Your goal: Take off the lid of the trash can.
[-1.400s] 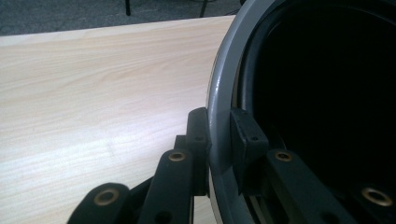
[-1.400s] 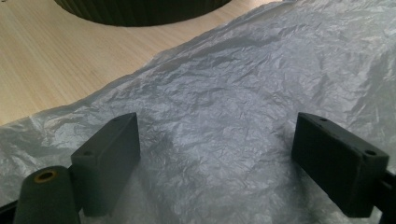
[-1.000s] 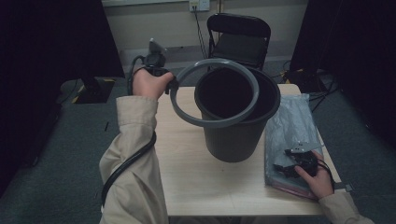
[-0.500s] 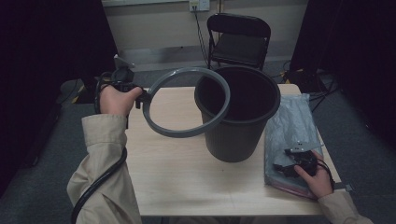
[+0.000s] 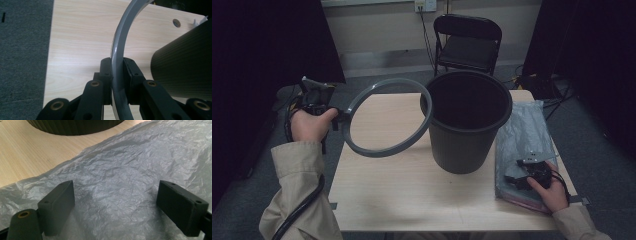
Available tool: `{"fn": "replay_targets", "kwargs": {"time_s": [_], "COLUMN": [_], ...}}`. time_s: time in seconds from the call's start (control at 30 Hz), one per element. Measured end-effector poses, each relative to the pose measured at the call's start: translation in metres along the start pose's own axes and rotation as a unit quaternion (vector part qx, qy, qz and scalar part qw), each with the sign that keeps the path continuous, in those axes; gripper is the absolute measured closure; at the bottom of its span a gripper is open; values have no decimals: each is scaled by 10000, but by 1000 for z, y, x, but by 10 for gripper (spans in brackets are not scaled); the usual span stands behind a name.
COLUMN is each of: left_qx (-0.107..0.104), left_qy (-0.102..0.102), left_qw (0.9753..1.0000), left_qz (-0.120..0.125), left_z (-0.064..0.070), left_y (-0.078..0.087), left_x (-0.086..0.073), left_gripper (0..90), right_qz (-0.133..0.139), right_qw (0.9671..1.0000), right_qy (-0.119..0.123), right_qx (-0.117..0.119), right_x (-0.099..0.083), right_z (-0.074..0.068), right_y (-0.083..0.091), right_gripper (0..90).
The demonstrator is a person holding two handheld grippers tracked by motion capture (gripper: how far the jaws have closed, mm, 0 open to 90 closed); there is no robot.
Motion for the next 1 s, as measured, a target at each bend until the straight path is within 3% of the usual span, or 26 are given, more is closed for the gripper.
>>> {"fn": "replay_targets", "kwargs": {"time_s": [0.2,0.37,0.43,0.57,0.7,0.83,0.87,1.0], "left_qx": [6,209,236,237,259,276,295,374], "left_qy": [219,255,243,301,348,378,386,361], "left_qw": [9998,9995,9994,9993,9990,9988,9987,9983], "left_qz": [7,29,-55,5,-81,-123,-169,-272], "left_z": [-23,-36,-40,-43,-46,-48,-49,-49], "left_y": [3,-2,-9,-24,-51,-67,-81,-99], "left_x": [-16,-29,-36,-45,-59,-64,-68,-72], "left_gripper": [787,788,787,787,785,784,784,784], "right_qz": [0,-6,-6,-9,-8,-8,-9,-9], "right_qw": [10000,10000,10000,10000,10000,10000,10000,10000], "right_qy": [1,-10,-10,-4,-6,-6,-5,-6], "right_qx": [-1,0,-2,-4,-7,-9,-9,-8], "right_x": [0,0,0,0,0,0,0,0], "right_z": [0,0,0,0,0,0,0,0], "right_y": [0,0,0,0,0,0,0,0], "right_gripper": [144,144,144,144,144,144,144,144]}}
Point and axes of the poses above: each handheld gripper's, and its own axes: y roughly backward along the jaws, x roughly out of its top, z roughly to its right, the point moved 3 cm from there along -y, roughly forward along the jaws, and after that the axes turned 2 degrees about y, right-handed, at the moved point
